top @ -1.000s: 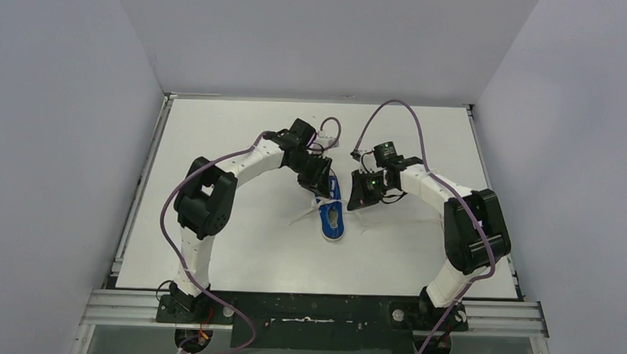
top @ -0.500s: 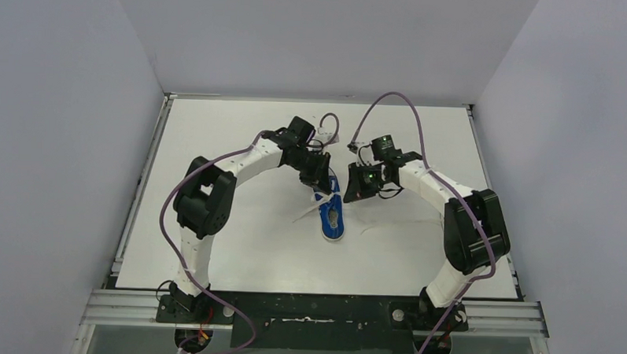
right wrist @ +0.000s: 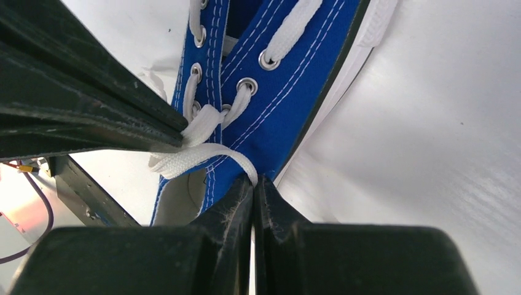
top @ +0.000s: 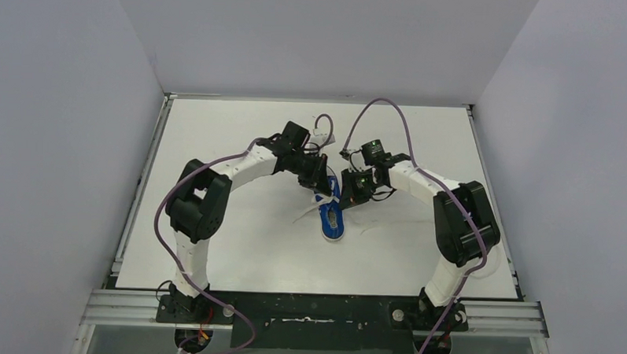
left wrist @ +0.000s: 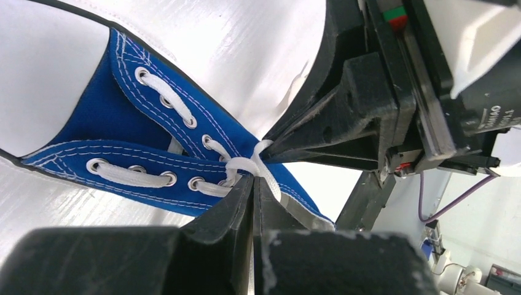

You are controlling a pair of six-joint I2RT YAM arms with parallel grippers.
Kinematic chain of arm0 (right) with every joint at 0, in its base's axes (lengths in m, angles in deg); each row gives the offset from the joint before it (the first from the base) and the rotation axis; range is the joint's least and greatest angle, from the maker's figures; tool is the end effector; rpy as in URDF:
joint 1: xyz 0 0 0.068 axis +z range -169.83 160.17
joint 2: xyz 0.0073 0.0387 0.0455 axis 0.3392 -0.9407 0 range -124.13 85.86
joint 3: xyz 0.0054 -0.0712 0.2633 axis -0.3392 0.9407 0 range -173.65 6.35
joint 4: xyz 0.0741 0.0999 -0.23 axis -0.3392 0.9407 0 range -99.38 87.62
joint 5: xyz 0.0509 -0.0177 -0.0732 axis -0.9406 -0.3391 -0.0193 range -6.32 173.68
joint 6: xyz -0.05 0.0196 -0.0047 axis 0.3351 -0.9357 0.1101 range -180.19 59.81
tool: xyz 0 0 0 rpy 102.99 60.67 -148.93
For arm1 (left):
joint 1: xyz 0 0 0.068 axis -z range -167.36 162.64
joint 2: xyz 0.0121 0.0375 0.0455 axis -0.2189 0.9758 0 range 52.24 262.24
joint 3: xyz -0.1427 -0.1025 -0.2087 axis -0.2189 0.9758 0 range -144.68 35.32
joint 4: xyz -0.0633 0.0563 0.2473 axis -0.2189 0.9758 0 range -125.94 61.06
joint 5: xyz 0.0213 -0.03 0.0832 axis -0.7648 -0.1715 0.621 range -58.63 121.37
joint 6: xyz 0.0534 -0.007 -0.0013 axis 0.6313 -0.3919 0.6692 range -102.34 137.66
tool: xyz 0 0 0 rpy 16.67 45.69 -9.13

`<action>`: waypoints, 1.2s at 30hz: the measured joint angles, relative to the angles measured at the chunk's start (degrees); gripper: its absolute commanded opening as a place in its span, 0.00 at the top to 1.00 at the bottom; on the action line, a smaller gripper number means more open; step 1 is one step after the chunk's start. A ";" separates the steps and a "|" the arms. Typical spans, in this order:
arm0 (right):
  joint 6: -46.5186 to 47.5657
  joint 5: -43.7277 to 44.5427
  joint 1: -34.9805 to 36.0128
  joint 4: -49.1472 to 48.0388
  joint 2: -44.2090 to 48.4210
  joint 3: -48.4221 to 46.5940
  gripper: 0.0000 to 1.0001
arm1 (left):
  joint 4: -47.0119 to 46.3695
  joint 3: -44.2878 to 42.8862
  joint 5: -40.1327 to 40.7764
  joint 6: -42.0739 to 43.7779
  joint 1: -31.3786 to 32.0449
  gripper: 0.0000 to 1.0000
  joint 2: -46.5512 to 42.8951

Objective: Tie the shoes
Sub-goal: Cross the shoelace with the shoelace.

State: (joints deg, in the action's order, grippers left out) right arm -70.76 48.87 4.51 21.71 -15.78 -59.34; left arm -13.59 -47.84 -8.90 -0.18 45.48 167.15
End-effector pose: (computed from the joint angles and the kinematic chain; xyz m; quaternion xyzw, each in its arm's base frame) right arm 0.3078 0.1616 0.1817 -0.1711 0.9213 0.3366 0.0932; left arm 0.3492 -0.2527 0.1930 0.2217 0.8717 -0.4198 0.1212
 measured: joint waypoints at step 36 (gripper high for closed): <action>-0.87 -2.05 -1.57 -4.57 -0.26 -1.57 0.64 | -20.22 11.78 -6.10 -13.31 -5.07 1.00 -2.82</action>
State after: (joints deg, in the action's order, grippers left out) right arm -71.63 46.82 2.94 17.14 -16.04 -60.91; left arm -33.81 -36.06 -15.00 -13.49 40.41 164.33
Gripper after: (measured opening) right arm 0.371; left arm 0.004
